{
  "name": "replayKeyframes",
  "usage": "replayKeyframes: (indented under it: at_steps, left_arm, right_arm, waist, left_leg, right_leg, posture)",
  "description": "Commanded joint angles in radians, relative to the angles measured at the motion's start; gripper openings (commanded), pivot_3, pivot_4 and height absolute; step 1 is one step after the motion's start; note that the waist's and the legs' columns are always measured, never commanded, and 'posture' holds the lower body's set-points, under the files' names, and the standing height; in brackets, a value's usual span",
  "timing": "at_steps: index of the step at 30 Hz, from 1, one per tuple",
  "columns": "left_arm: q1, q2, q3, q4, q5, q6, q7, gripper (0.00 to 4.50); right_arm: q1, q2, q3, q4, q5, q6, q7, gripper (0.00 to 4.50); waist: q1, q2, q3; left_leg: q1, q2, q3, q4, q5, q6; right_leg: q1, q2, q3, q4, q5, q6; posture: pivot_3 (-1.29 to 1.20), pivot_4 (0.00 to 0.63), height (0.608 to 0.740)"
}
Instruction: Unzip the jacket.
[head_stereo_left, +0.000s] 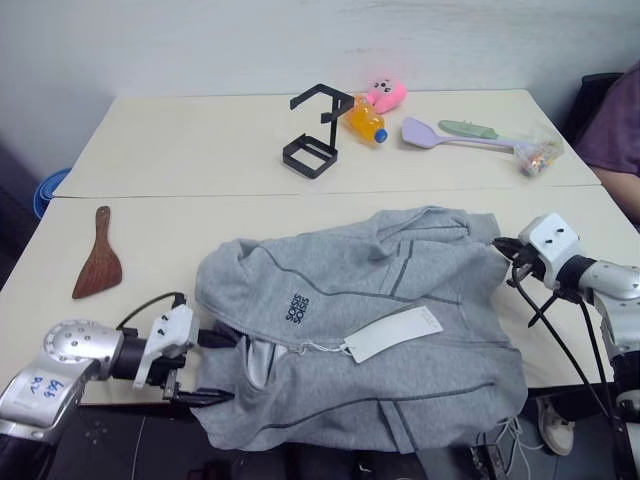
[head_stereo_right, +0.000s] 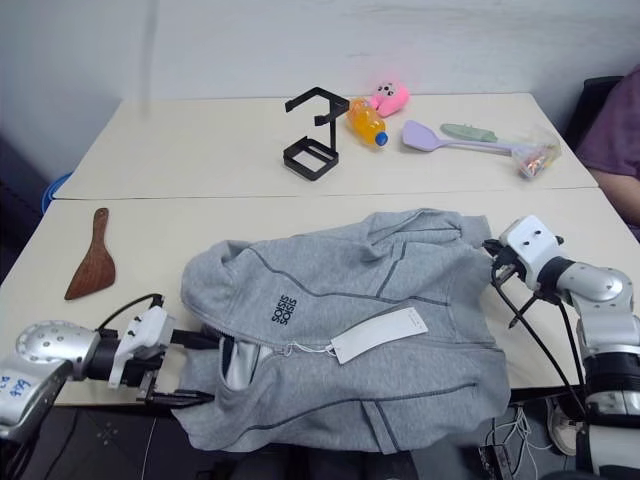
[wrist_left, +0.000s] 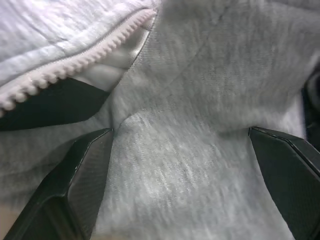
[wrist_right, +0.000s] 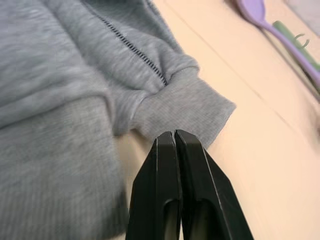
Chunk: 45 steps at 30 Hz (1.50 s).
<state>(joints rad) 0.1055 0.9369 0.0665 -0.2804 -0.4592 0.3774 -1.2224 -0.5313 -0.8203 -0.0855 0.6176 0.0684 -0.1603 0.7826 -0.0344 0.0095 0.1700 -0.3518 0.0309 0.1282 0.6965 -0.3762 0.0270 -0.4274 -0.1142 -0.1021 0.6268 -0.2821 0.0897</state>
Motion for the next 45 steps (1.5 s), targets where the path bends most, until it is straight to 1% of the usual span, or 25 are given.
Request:
replayKeyframes:
  at_steps: [1, 3, 5, 8, 10, 12, 13, 14, 15, 16, 19, 20, 21, 24, 28, 29, 31, 33, 35, 38, 42, 45]
  left_arm:
    - [0.088, -0.06, -0.016, -0.077, -0.048, 0.085, 0.07, 4.5]
    - [0.094, -0.076, 0.042, -0.104, -0.094, 0.116, 0.101, 4.5]
    - [0.102, -0.054, 0.12, -0.116, -0.151, 0.159, 0.094, 4.5]
    - [0.133, 0.036, 0.249, -0.126, -0.234, 0.238, 0.019, 4.5]
    - [0.141, 0.091, 0.32, -0.129, -0.285, 0.289, -0.023, 4.5]
    - [0.097, 0.132, 0.38, -0.125, -0.361, 0.352, -0.039, 4.5]
    - [0.057, 0.144, 0.392, -0.119, -0.391, 0.371, -0.039, 4.5]
    - [0.025, 0.154, 0.396, -0.115, -0.405, 0.377, -0.043, 4.5]
    - [-0.004, 0.161, 0.389, -0.113, -0.407, 0.373, -0.048, 4.5]
    - [-0.03, 0.163, 0.373, -0.112, -0.394, 0.354, -0.055, 4.5]
    - [-0.136, 0.1, 0.25, -0.087, -0.259, 0.174, -0.051, 4.5]
    - [-0.181, 0.072, 0.178, -0.077, -0.207, 0.125, -0.05, 4.5]
    - [-0.205, 0.056, 0.135, -0.071, -0.177, 0.096, -0.054, 4.5]
    - [-0.316, -0.033, -0.019, -0.049, -0.108, 0.071, -0.03, 4.5]
    - [-0.348, -0.107, -0.118, -0.047, -0.049, 0.048, -0.001, 4.5]
    - [-0.346, -0.117, -0.132, -0.049, -0.034, 0.04, 0.009, 4.5]
    - [-0.322, -0.122, -0.154, -0.059, -0.011, 0.024, 0.008, 4.5]
    - [-0.288, -0.132, -0.181, -0.042, 0.039, 0.001, 0.037, 4.5]
    - [-0.244, -0.125, -0.198, -0.018, 0.118, -0.06, 0.07, 4.5]
    - [-0.181, -0.132, -0.158, 0.021, 0.166, -0.108, 0.14, 4.5]
    - [-0.105, -0.068, -0.094, 0.132, 0.194, -0.192, 0.122, 4.5]
    - [-0.079, -0.051, -0.059, 0.186, 0.195, -0.224, 0.139, 4.5]
  right_arm:
    - [-0.03, 0.007, -0.03, 0.023, 0.033, -0.067, 0.028, 0.01]
    - [0.002, 0.01, -0.076, -0.046, 0.14, -0.05, 0.128, 0.01]
    - [0.067, -0.007, -0.126, -0.164, 0.246, -0.001, 0.214, 0.01]
    - [0.216, -0.041, -0.176, -0.422, 0.362, 0.077, 0.303, 0.58]
    - [0.307, -0.059, -0.186, -0.589, 0.415, 0.131, 0.336, 1.3]
    - [0.383, -0.07, -0.186, -0.738, 0.46, 0.178, 0.358, 1.97]
    - [0.41, -0.075, -0.168, -0.801, 0.464, 0.192, 0.37, 2.23]
    - [0.434, -0.077, -0.148, -0.856, 0.457, 0.199, 0.376, 2.63]
    - [0.458, -0.081, -0.129, -0.897, 0.444, 0.197, 0.39, 3.01]
    - [0.477, -0.084, -0.11, -0.924, 0.422, 0.183, 0.404, 3.3]
    - [0.497, -0.061, -0.044, -0.961, 0.349, 0.136, 0.399, 4.41]
    - [0.496, -0.052, -0.011, -0.958, 0.317, 0.117, 0.398, 4.48]
    - [0.498, -0.048, 0.008, -0.96, 0.298, 0.106, 0.396, 4.48]
    - [0.501, -0.019, 0.069, -0.994, 0.258, 0.103, 0.372, 4.48]
    - [0.545, -0.001, 0.111, -1.023, 0.173, 0.081, 0.32, 4.48]
    - [0.56, 0.001, 0.117, -1.031, 0.155, 0.075, 0.309, 4.48]
    - [0.58, 0.019, 0.11, -1.039, 0.101, 0.073, 0.242, 4.48]
    - [0.606, 0.028, 0.114, -1.017, 0.02, 0.023, 0.192, 4.48]
    - [0.642, 0.039, 0.096, -1.005, -0.029, -0.007, 0.137, 4.48]
    - [0.686, 0.053, 0.037, -1.005, -0.055, -0.026, 0.063, 4.48]
    - [0.686, 0.069, 0.018, -1.028, -0.045, -0.02, 0.016, 4.48]
    - [0.69, 0.075, 0.017, -1.043, -0.025, -0.02, 0.007, 4.48]
  waist:
    - [0.005, 0.002, -0.001]
    - [0.011, 0.002, -0.001]
    - [0.015, 0.002, -0.001]
    - [0.017, 0.001, 0.0]
    - [0.017, 0.001, 0.0]
    - [0.017, 0.0, 0.0]
    - [0.017, 0.0, 0.001]
    - [0.017, 0.0, 0.001]
    - [0.017, 0.0, 0.001]
    - [0.017, 0.0, 0.001]
    - [0.02, 0.0, 0.001]
    - [0.022, 0.0, 0.001]
    - [0.026, 0.0, 0.001]
    - [0.035, -0.002, 0.002]
    - [0.035, -0.004, 0.003]
    - [0.035, -0.004, 0.003]
    - [0.033, -0.006, 0.004]
    - [0.032, -0.006, 0.004]
    - [0.033, -0.006, 0.004]
    - [0.033, -0.006, 0.004]
    - [0.029, -0.008, 0.002]
    - [0.026, -0.007, 0.002]
  left_leg:
    - [0.0, 0.0, 0.0, 0.0, 0.0, 0.0]
    - [-0.001, -0.001, -0.003, 0.001, 0.0, 0.0]
    - [-0.002, -0.001, -0.005, 0.002, 0.0, 0.0]
    - [-0.003, 0.0, -0.007, 0.002, 0.0, 0.0]
    - [-0.003, 0.001, -0.008, 0.002, 0.0, -0.001]
    - [-0.003, 0.0, -0.008, 0.002, 0.0, -0.001]
    - [-0.002, 0.0, -0.008, 0.002, 0.0, -0.001]
    - [-0.001, 0.0, -0.008, 0.002, 0.0, -0.001]
    - [-0.001, 0.0, -0.008, 0.002, 0.0, -0.001]
    - [-0.001, 0.0, -0.008, 0.002, 0.0, -0.001]
    - [-0.001, 0.0, -0.008, 0.001, -0.001, -0.002]
    - [-0.001, -0.001, -0.007, 0.001, -0.001, -0.002]
    - [-0.001, -0.001, -0.007, 0.001, -0.001, -0.002]
    - [-0.001, -0.002, -0.004, 0.002, -0.001, -0.002]
    - [-0.002, -0.002, -0.004, 0.003, -0.001, -0.001]
    - [-0.002, -0.001, -0.004, 0.003, -0.001, -0.001]
    - [-0.002, -0.001, -0.004, 0.002, -0.001, -0.001]
    - [-0.001, -0.001, -0.003, 0.003, -0.001, -0.001]
    - [-0.001, -0.001, -0.003, 0.003, -0.001, -0.001]
    - [-0.001, -0.001, -0.003, 0.003, -0.001, -0.001]
    - [0.0, 0.0, -0.003, 0.003, 0.0, -0.001]
    - [0.002, 0.001, -0.003, 0.002, 0.0, -0.002]
  right_leg:
    - [0.0, 0.0, 0.001, 0.0, 0.0, 0.0]
    - [0.001, -0.001, 0.001, 0.0, 0.0, 0.0]
    - [0.002, -0.001, 0.0, 0.0, 0.0, 0.0]
    - [0.002, -0.001, -0.002, -0.001, 0.0, 0.0]
    - [0.002, -0.001, -0.002, -0.001, -0.001, -0.001]
    - [0.002, -0.001, -0.002, -0.002, -0.001, -0.001]
    - [0.003, -0.001, -0.002, -0.003, -0.001, -0.001]
    - [0.003, -0.001, -0.002, -0.003, -0.001, -0.001]
    - [0.003, -0.001, -0.002, -0.003, -0.001, -0.001]
    - [0.003, -0.001, -0.002, -0.003, -0.001, -0.001]
    - [0.003, 0.0, -0.002, -0.003, -0.001, -0.001]
    - [0.003, 0.001, -0.002, -0.003, -0.001, -0.001]
    - [0.003, 0.002, -0.003, -0.003, -0.001, -0.001]
    - [0.002, 0.006, -0.005, -0.001, -0.001, -0.001]
    - [0.001, 0.006, -0.005, 0.001, -0.001, -0.001]
    - [0.001, 0.006, -0.005, 0.001, -0.001, -0.001]
    - [0.001, 0.006, -0.005, 0.0, -0.001, -0.001]
    - [0.001, 0.006, -0.004, 0.0, -0.001, -0.001]
    - [0.001, 0.006, -0.004, -0.001, -0.001, -0.001]
    - [0.001, 0.005, -0.003, -0.002, -0.001, -0.001]
    - [0.002, 0.001, -0.002, -0.001, -0.001, -0.001]
    - [0.002, 0.0, -0.002, 0.0, -0.002, -0.003]
  posture:
    - [0.0, 0.15, 0.74]
    - [0.0, 0.15, 0.74]
    - [0.0, 0.15, 0.74]
    - [0.0, 0.15, 0.74]
    - [0.0, 0.15, 0.74]
    - [0.0, 0.15, 0.74]
    - [0.0, 0.15, 0.74]
    - [0.0, 0.15, 0.74]
    - [0.0, 0.15, 0.74]
    - [0.0, 0.15, 0.74]
    - [0.0, 0.15, 0.74]
    - [0.0, 0.15, 0.74]
    - [0.0, 0.15, 0.74]
    - [0.0, 0.15, 0.74]
    - [0.0, 0.15, 0.74]
    - [0.0, 0.15, 0.74]
    - [0.0, 0.15, 0.74]
    - [0.0, 0.15, 0.74]
    - [0.0, 0.15, 0.74]
    - [0.0, 0.15, 0.74]
    - [0.0, 0.15, 0.74]
    - [0.0, 0.15, 0.74]
